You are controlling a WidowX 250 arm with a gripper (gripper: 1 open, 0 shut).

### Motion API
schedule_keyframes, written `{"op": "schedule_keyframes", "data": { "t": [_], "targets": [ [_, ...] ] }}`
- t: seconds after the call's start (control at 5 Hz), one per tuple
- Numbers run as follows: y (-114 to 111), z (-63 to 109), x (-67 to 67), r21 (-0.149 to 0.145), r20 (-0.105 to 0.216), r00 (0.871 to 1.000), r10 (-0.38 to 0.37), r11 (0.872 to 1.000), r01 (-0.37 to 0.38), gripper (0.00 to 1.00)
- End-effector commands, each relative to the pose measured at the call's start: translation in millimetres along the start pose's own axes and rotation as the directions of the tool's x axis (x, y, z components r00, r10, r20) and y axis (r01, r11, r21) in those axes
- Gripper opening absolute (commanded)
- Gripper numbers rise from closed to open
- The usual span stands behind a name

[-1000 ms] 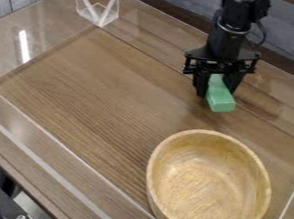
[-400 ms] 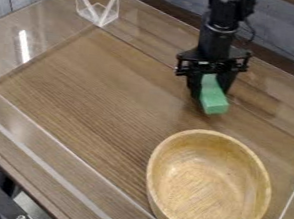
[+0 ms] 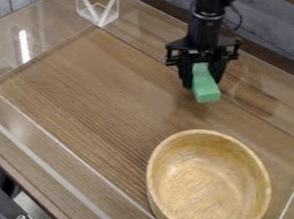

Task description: Move green object from inside the wooden bowl to the table next to it

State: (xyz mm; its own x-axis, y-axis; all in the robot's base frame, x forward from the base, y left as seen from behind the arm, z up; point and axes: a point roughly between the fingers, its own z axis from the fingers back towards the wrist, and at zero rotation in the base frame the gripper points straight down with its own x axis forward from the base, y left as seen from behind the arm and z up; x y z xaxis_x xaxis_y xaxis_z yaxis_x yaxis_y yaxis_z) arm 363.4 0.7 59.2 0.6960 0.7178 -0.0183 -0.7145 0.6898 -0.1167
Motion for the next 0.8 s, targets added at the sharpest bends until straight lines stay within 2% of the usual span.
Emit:
{"op": "schedule_keyframes", "data": {
  "t": [0.0,0.2,0.6],
  "targets": [
    [-14,36.9,10.6,-0.091,0.075,0.997,0.006,0.996,0.0,0.0],
    [-19,27.2,4.8,-0.092,0.08,0.997,0.023,0.996,-0.015,0.0],
    [7,43.2,21.2,-0.115,0.095,0.995,-0.001,0.993,0.012,0.0]
  ]
}}
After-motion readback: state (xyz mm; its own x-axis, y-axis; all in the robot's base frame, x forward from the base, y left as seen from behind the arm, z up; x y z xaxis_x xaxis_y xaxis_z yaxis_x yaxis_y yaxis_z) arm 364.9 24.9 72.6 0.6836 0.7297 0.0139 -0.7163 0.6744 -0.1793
